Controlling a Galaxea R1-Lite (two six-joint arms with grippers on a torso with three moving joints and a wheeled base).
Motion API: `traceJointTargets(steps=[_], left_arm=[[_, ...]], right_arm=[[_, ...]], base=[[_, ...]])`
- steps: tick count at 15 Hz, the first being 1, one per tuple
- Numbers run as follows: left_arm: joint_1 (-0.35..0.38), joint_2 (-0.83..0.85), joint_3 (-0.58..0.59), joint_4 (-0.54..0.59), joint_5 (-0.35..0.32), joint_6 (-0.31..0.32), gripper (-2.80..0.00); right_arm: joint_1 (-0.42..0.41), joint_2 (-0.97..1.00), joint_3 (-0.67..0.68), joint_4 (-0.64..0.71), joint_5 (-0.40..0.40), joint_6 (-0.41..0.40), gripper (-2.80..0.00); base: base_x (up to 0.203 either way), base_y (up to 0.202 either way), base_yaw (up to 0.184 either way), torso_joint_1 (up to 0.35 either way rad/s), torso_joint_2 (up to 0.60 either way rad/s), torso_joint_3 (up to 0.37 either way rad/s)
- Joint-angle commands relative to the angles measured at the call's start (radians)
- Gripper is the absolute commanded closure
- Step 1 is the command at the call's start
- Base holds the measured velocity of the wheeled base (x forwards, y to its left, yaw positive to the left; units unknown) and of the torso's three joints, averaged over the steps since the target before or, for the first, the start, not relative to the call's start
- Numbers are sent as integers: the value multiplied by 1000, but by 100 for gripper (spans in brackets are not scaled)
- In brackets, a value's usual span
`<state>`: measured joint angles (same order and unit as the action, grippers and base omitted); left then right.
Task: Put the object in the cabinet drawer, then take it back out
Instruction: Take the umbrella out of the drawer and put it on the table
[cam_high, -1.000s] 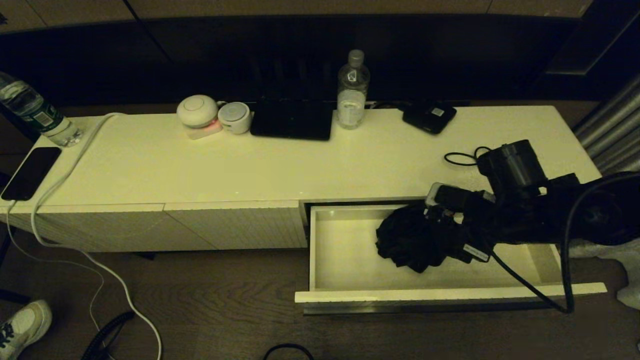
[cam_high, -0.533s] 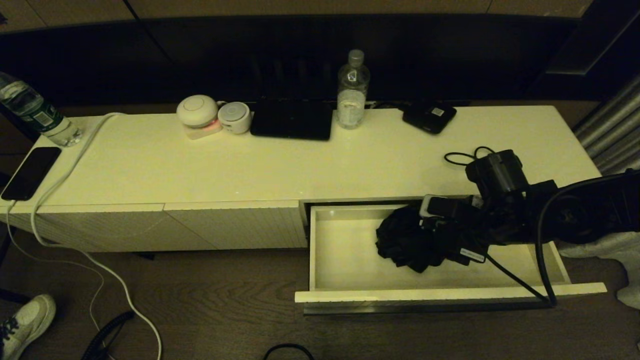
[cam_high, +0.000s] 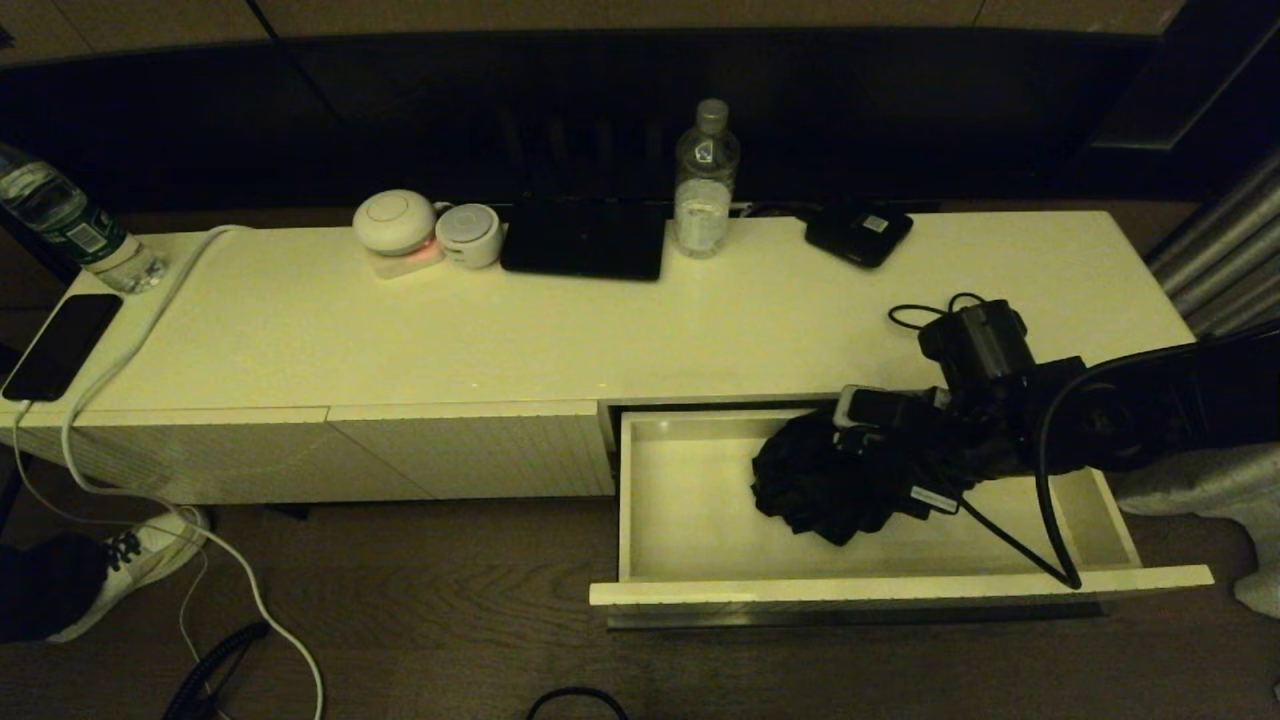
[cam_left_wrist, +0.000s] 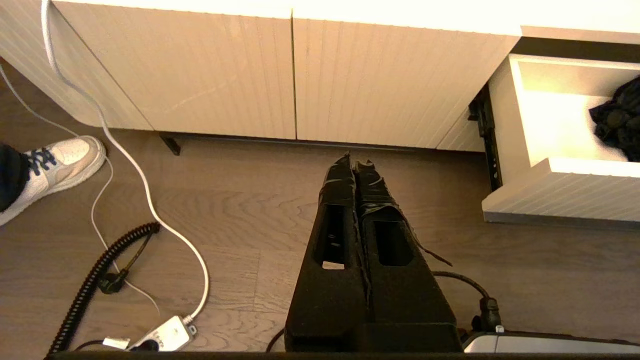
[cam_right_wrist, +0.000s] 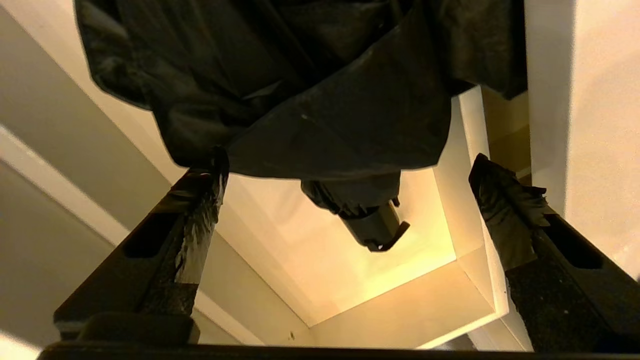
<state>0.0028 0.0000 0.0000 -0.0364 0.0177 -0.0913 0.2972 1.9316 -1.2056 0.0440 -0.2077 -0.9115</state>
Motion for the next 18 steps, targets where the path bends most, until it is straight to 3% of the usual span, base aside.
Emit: traceJointTargets(steps=[1, 18], left_arm=[[0, -2, 0, 0, 1, -1, 0], [0, -2, 0, 0, 1, -1, 0]], right_arm=[[-8, 25, -3, 3, -1, -9, -280], [-27, 176, -89, 14, 7, 3, -280]], base=[[0, 0, 0, 0, 0, 0], [0, 0, 0, 0, 0, 0]])
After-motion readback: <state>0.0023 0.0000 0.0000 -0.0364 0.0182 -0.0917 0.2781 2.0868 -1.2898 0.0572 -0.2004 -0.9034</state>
